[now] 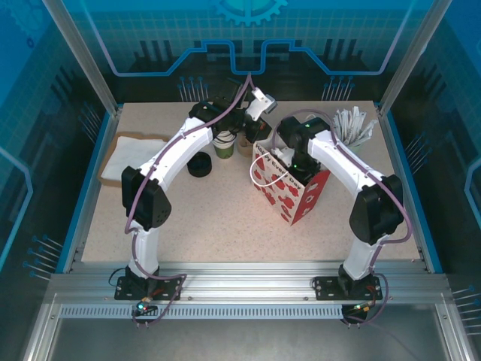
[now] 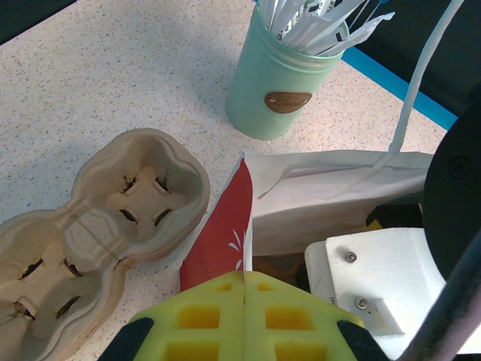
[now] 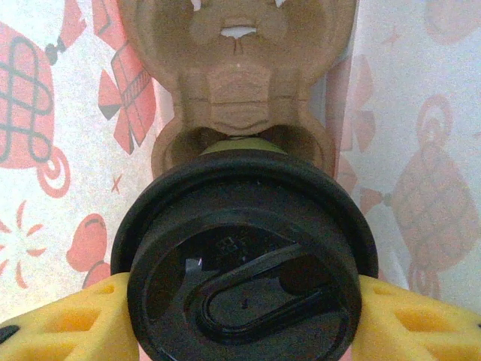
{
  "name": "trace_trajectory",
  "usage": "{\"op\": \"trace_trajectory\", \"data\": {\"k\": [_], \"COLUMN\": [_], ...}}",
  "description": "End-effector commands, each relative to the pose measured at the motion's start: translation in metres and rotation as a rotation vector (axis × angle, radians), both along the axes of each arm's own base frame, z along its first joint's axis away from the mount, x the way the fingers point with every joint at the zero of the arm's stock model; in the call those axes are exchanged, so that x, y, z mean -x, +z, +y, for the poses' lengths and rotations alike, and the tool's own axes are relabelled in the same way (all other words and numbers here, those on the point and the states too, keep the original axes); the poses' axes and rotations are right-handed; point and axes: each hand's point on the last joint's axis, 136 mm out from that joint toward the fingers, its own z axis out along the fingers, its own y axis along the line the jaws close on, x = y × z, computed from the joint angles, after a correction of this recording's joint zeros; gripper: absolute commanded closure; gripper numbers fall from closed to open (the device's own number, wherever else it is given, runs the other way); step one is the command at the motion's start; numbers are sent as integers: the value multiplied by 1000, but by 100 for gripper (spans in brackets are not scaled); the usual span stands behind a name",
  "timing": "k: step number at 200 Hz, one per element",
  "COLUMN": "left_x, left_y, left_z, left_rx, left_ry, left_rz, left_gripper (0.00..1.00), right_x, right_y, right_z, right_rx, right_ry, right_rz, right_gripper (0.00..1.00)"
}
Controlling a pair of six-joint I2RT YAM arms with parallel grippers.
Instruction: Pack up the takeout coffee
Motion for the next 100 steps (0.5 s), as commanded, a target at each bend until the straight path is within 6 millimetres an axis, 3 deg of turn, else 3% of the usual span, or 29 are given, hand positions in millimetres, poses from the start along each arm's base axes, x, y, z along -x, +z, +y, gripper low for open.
{"op": "trace_trajectory", "data": {"k": [1,100], "left_x": [8,8], "left_y": [3,1], "left_z": [5,5], "left_rx": [-4,-6], "left_ry": [-13,-14], "left_rz": [7,11], "left_gripper": [100,100], "right_x": [2,2], "right_y": [-7,-2], "right_z": [-12,-13], "right_rx": [36,33], "right_ry": [-27,-28], "right_rz": [16,3], "right_gripper": [69,69]}}
